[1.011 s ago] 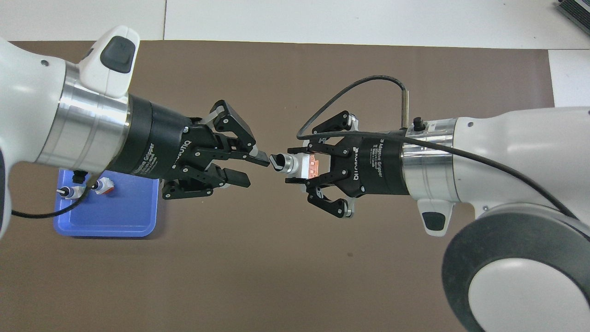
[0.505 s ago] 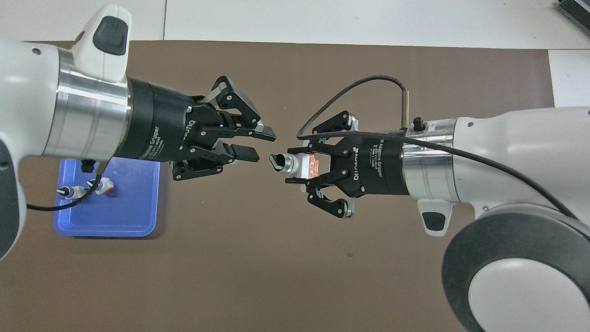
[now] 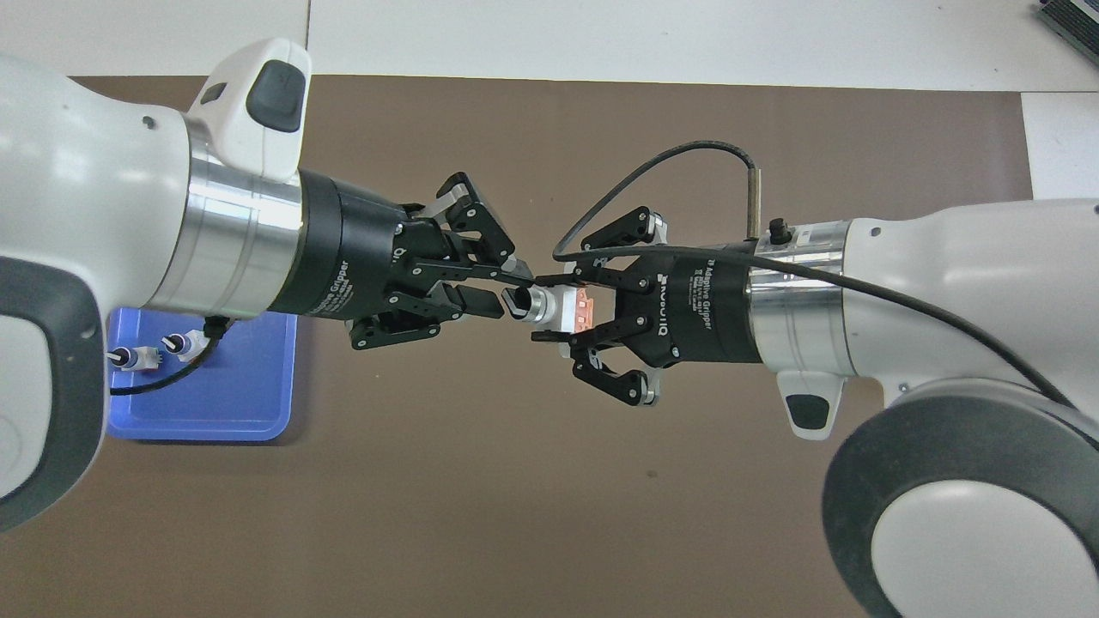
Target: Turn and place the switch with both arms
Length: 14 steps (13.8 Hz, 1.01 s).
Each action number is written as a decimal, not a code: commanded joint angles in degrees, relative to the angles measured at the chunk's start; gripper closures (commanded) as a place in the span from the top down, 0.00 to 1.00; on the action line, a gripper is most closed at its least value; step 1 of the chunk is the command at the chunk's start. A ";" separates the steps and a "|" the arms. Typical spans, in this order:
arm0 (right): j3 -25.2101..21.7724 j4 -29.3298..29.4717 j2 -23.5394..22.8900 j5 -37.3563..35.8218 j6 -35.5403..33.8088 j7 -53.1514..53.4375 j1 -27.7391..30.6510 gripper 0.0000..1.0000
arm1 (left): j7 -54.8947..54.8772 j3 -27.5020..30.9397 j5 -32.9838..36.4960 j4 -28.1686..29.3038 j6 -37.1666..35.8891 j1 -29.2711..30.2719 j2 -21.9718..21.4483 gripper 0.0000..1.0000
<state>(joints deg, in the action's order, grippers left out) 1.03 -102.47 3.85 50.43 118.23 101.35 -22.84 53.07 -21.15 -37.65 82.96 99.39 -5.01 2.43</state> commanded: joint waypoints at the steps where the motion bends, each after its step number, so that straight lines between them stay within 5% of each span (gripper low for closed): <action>1: 0.20 0.35 -0.16 0.10 0.08 0.43 0.25 0.00 | -0.42 0.32 1.17 -0.34 -3.67 -0.18 -0.14 0.35; 8: 0.20 0.43 -0.16 0.10 -0.01 0.43 0.34 0.00 | 0.01 -0.11 0.82 -0.17 -2.88 -0.44 -0.32 0.26; 12: 0.20 0.43 -0.16 0.10 -0.19 0.43 0.34 0.00 | 0.45 -0.11 0.64 0.01 -2.01 -0.44 -0.32 0.03; 14: 0.20 0.35 -0.16 0.10 -0.19 0.43 0.34 0.00 | 0.45 -0.11 0.47 0.18 -1.74 -0.44 -0.49 0.00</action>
<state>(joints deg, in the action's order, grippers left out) 1.29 -102.55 3.76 50.44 118.01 101.35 -22.90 53.00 -21.39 -37.53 82.78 97.35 -5.03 2.38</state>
